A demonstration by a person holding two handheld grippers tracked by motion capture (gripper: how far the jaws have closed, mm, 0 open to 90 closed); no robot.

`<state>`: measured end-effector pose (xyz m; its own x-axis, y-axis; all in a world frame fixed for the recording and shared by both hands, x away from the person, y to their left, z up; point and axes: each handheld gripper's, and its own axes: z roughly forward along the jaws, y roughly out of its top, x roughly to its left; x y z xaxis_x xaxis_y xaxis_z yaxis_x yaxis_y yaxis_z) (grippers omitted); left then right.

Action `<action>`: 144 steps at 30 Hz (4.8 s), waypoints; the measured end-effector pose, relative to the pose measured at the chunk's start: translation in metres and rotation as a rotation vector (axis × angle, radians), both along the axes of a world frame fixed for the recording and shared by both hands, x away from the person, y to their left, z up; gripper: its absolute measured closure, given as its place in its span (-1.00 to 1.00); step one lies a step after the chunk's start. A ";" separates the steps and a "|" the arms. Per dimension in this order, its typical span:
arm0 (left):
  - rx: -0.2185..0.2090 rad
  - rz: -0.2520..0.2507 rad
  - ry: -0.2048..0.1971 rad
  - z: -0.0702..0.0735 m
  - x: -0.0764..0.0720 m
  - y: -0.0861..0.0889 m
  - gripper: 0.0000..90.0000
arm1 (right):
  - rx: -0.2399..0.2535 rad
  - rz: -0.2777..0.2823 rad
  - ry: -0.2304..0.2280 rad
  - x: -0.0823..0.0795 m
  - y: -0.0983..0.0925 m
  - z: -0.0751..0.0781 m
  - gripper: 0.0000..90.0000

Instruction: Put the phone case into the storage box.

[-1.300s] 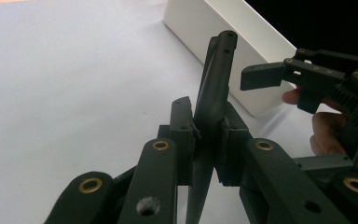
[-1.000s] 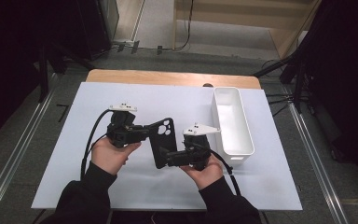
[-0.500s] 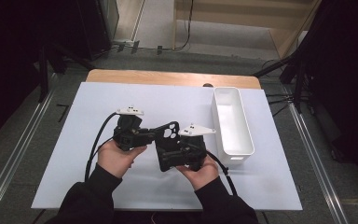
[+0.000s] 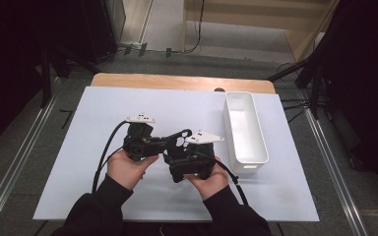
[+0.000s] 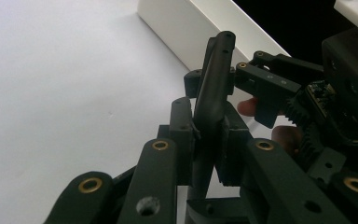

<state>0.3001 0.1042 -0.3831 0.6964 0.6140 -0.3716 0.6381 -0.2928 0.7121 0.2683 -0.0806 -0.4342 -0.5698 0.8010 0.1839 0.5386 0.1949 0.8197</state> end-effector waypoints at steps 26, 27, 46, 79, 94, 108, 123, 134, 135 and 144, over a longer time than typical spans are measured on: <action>-0.032 0.000 -0.037 0.018 -0.005 0.008 0.35 | 0.015 0.014 -0.014 0.001 -0.010 0.003 -0.71; -0.034 0.001 -0.031 0.019 -0.005 0.009 0.30 | 0.017 0.013 -0.012 0.002 -0.011 0.003 -0.71; 0.004 -0.062 -0.092 0.005 -0.001 0.021 -0.20 | 0.033 0.001 -0.026 0.011 -0.039 0.013 -0.71; 0.086 -0.123 -0.085 -0.072 -0.015 0.052 -0.36 | 0.065 0.066 -0.022 0.015 -0.055 0.025 -0.72; 0.081 -0.068 -0.074 -0.073 -0.023 0.076 -0.36 | 0.061 0.117 -0.002 0.022 -0.059 0.032 -0.71; 0.107 -0.015 -0.071 -0.076 -0.031 0.095 -0.36 | 0.053 0.180 -0.017 0.032 -0.069 0.055 -0.71; 0.104 -0.011 -0.063 -0.076 -0.031 0.099 -0.36 | 0.071 0.147 -0.033 0.035 -0.097 0.079 -0.72; 0.102 -0.019 -0.062 -0.077 -0.031 0.096 -0.37 | 0.082 0.080 -0.045 0.035 -0.119 0.087 -0.72; 0.104 -0.020 -0.062 -0.077 -0.031 0.095 -0.37 | 0.082 0.073 -0.044 0.035 -0.121 0.087 -0.72; 0.106 -0.028 -0.058 -0.077 -0.032 0.094 -0.37 | 0.073 0.000 -0.063 0.037 -0.135 0.087 -0.71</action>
<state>0.2686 0.1984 -0.4597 0.7321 0.6280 -0.2639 0.5873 -0.3857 0.7115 0.3057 -0.2152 -0.3474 -0.5819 0.7870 0.2052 0.4855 0.1337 0.8640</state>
